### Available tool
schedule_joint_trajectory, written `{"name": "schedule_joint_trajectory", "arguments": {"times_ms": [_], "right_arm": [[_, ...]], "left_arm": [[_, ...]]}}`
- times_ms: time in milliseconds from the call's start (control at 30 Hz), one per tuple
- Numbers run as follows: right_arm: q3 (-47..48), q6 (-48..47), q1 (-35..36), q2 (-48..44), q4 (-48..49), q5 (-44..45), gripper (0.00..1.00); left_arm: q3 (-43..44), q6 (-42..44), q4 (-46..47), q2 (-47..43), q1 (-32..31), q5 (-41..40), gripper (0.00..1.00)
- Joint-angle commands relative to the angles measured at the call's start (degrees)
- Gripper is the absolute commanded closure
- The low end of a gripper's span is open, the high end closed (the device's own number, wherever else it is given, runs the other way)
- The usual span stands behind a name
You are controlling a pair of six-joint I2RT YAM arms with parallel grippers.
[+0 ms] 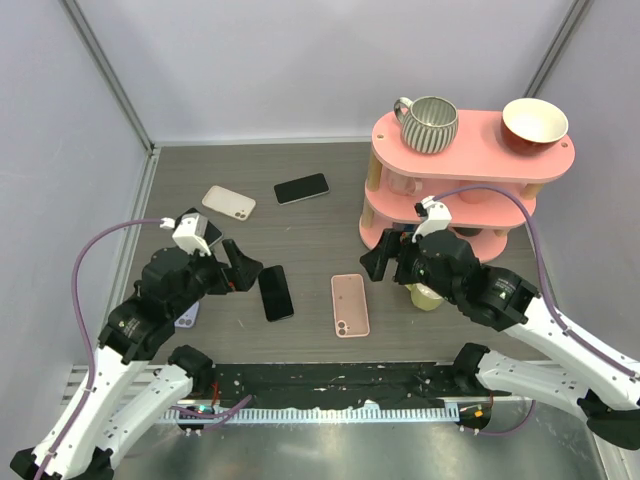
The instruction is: Put the phone into the phone case
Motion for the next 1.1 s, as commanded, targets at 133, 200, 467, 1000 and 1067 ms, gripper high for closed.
{"name": "schedule_joint_trajectory", "arguments": {"times_ms": [133,200,467,1000,1067], "right_arm": [[-3.2,1.2,0.2,-0.6,7.4,-3.9,0.03],[-3.9,1.1,0.2,-0.7,6.9,-2.5,0.03],[-5.6,5.1,0.2,-4.1,1.7,5.7,0.05],[-8.1,-4.1,0.2,-11.8,6.0,-6.8,0.11],[-7.8,-4.3,0.2,-12.0,6.1,-7.0,0.12]], "left_arm": [[1.7,-0.6,-0.6,3.0,0.2,-8.3,0.0],[3.1,-2.2,-2.3,5.3,0.2,-14.5,0.0],[12.8,-10.6,-4.6,24.6,3.6,-32.0,0.03],[40.8,-36.9,-7.2,66.5,20.2,-28.6,0.33],[43.0,-37.2,-7.3,71.6,20.5,-27.5,0.34]]}}
